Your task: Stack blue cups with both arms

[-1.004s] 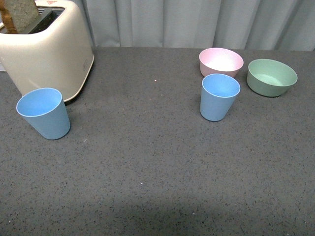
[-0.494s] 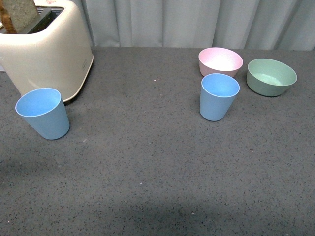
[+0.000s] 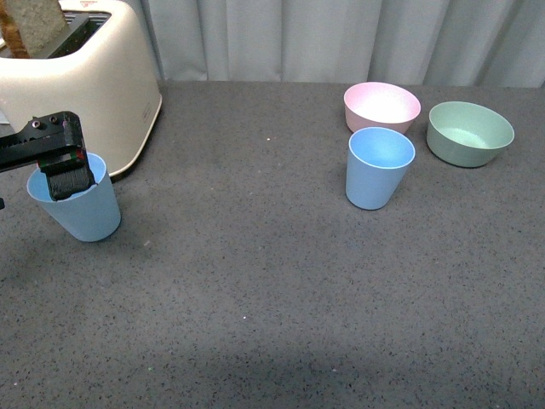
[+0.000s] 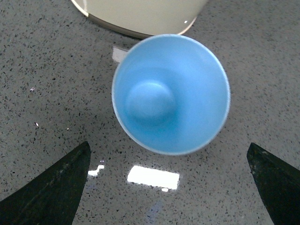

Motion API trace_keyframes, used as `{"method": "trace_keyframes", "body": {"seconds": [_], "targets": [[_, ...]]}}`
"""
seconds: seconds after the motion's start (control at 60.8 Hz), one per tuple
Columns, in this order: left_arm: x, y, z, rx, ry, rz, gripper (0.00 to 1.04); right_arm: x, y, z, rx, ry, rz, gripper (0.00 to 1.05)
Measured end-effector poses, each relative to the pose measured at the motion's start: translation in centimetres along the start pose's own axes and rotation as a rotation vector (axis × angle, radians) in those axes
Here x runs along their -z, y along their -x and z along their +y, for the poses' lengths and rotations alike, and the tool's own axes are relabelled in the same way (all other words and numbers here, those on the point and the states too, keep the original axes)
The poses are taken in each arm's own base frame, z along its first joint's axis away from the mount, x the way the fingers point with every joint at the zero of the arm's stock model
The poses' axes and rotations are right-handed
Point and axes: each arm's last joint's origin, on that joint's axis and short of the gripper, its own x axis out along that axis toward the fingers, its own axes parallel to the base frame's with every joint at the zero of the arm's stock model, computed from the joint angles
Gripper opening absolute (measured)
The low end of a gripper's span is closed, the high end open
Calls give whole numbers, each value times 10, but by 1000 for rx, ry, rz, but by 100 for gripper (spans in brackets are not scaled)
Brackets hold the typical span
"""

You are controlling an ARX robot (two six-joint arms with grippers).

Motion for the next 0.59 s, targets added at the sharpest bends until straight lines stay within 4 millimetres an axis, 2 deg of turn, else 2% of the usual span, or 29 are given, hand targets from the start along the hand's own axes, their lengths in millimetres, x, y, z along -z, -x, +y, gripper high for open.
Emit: {"method": "trace_keyframes", "body": {"seconds": [0.181,0.51,0.593], "targets": [[-15,-22,10,-29,82,40,98,0,0,0,0,0,0,95],[-23,-38,22,-68,139,84,98,0,0,0,0,0,0,95],[-22,-39,22,-72,142,98,84,0,0,0,0,0,0,95]]}}
